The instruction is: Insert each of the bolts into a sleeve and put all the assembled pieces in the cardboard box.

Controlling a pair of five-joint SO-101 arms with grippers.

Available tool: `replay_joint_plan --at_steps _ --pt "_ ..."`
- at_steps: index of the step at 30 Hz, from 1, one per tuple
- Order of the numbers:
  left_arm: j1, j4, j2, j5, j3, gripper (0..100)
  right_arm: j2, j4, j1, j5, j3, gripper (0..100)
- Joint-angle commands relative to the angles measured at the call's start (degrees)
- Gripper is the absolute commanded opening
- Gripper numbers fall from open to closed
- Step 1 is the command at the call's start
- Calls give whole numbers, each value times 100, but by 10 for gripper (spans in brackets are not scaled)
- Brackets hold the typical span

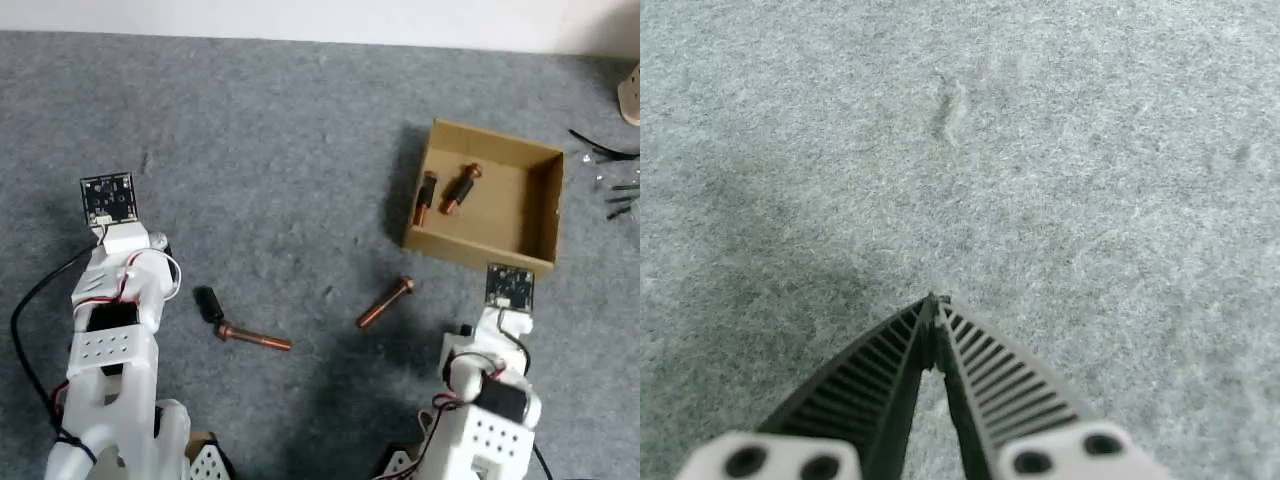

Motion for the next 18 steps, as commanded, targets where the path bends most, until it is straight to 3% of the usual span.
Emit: replay_joint_plan --at_steps 1,4,14,16,18 --pt "127 -97 4 -18 -22 7 -1314 532 119 -70 92 5" --pt "136 -97 4 -18 -22 7 -2062 919 154 -70 154 5" --pt "681 -79 -40 -176 57 7 -1921 804 154 -79 171 5" --pt "778 185 -40 -466 -127 5 -1947 804 154 -79 180 5" --pt "875 1073 -4 -563 -796 5 -1947 804 136 -79 180 5"
